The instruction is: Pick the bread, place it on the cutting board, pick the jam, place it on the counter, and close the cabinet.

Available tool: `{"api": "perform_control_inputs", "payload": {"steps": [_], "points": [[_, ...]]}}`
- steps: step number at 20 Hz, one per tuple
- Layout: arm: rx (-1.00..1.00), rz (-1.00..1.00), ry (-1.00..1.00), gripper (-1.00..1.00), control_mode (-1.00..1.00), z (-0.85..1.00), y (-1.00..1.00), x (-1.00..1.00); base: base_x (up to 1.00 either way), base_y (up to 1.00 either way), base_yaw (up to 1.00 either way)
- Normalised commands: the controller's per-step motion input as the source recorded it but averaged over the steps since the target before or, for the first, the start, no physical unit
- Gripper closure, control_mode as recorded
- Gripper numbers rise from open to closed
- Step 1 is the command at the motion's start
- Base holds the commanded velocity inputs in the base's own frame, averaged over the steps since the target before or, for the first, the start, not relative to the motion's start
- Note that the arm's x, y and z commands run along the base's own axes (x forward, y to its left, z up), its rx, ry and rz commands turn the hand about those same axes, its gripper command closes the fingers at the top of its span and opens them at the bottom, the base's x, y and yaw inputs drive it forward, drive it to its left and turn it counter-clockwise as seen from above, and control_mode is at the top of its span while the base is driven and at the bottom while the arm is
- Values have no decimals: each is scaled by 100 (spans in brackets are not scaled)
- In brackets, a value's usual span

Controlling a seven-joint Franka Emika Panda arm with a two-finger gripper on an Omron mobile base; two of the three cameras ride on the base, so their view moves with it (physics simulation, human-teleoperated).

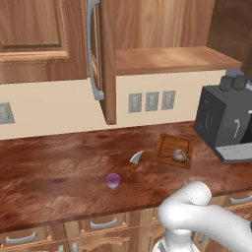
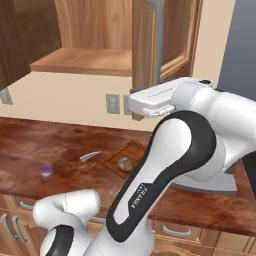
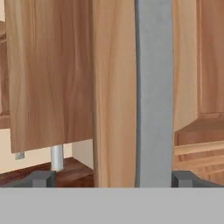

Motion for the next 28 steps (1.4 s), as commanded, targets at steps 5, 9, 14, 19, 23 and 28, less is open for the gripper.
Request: {"api": "perform_control_inputs", "payload": {"steps": [5, 9, 14, 19, 23, 28], "points": [[0, -15, -4, -100, -100, 0, 38, 4, 0, 0, 0], [0, -7, -11, -100, -100, 0, 14, 27, 0, 0, 0], [2, -1, -13, -100, -100, 0, 4, 37, 0, 0, 0], [2, 0, -8, -100, -100, 0, 3, 36, 0, 0, 0], [1, 0, -6, -100, -100, 0, 7, 35, 0, 0, 0], [1, 0, -1, -100, -100, 0, 12, 32, 0, 0, 0]]}}
